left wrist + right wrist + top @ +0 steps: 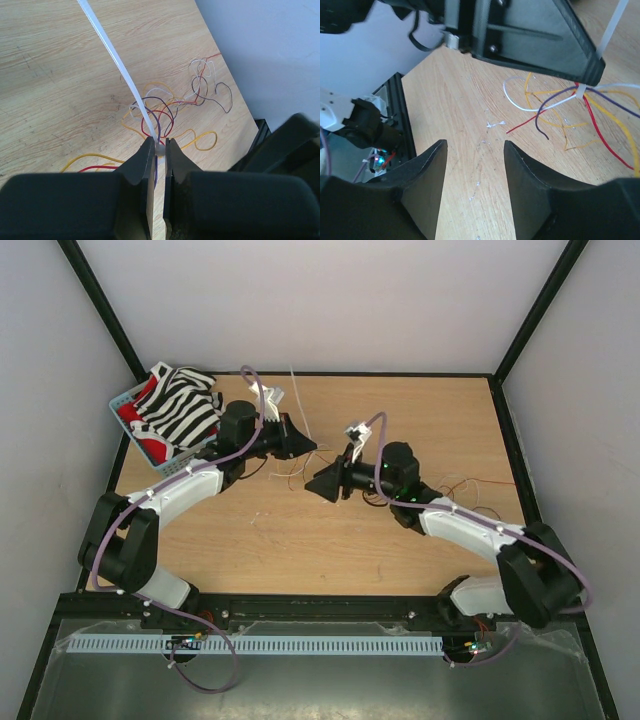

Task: Zip-tie the wires
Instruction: Adjust the cable at the center of the board.

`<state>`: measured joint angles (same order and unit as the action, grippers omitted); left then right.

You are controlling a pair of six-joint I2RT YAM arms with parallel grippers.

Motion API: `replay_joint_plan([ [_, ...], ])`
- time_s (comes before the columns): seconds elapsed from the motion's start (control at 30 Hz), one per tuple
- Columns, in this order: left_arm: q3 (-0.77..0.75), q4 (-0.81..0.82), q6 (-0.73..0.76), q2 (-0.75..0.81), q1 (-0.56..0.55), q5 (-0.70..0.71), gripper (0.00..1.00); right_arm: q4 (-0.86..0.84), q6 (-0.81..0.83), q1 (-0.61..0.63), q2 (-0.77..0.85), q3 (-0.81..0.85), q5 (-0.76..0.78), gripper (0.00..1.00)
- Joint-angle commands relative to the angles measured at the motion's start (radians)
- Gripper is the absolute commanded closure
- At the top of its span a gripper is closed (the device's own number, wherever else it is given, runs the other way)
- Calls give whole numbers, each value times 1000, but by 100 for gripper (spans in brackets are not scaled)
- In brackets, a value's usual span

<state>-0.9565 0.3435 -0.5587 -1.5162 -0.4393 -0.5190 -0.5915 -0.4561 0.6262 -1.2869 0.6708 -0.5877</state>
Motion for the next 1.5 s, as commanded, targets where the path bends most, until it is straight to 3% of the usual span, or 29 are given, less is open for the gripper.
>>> replay_joint_plan([
  [0.0,-21,5,-28,21,-3,5,100,-186,7,35,-84,-24,99,42],
  [0.27,-16,3,-41,37,-4,10,100,-279,41,65,-177,-34,211,42],
  [0.93,-11,3,-52,30,-16,10,100,-379,99,78,-344,11,194,45],
  [1.1,-10,3,-50,28,-16,11,100,-382,115,81,-351,14,183,60],
  [1.27,-13,3,-47,28,-15,12,100,-375,119,83,-354,8,147,99],
  [1.47,-26,-1,-49,31,4,4,100,-355,124,116,-316,-52,116,100],
])
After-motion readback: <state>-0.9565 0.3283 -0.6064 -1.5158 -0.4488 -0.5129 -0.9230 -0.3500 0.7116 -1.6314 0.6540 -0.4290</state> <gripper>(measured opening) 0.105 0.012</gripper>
